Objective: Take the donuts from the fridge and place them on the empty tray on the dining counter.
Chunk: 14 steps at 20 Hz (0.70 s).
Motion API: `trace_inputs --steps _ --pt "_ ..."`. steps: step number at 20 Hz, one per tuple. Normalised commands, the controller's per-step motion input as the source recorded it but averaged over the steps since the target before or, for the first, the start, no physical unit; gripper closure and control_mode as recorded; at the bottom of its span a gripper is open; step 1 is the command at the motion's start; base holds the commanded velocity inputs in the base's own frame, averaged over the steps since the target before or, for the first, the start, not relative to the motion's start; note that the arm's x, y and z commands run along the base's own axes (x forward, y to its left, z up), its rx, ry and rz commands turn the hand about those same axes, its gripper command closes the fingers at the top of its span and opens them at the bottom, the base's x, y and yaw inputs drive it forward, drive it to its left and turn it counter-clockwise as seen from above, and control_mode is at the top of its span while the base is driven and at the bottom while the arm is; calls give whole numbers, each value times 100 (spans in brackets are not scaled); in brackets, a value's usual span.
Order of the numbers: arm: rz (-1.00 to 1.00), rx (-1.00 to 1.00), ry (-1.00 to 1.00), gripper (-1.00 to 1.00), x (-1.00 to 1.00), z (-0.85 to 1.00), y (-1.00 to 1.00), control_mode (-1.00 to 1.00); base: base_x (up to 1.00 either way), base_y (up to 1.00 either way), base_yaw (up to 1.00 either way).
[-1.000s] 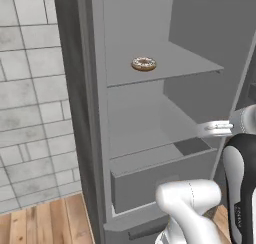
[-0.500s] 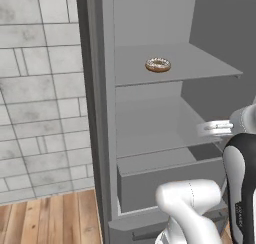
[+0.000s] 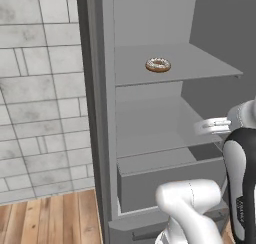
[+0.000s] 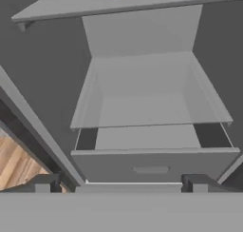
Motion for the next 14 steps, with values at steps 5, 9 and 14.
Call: trace_inputs --steps 5,9,14 --pt "14 -1 0 -100 0 57 5 -100 0 0 0" --pt "7 -9 1 -100 1 61 12 -100 0 0 0" --pt "-2 -10 8 -100 38 30 32 -100 0 0 0"
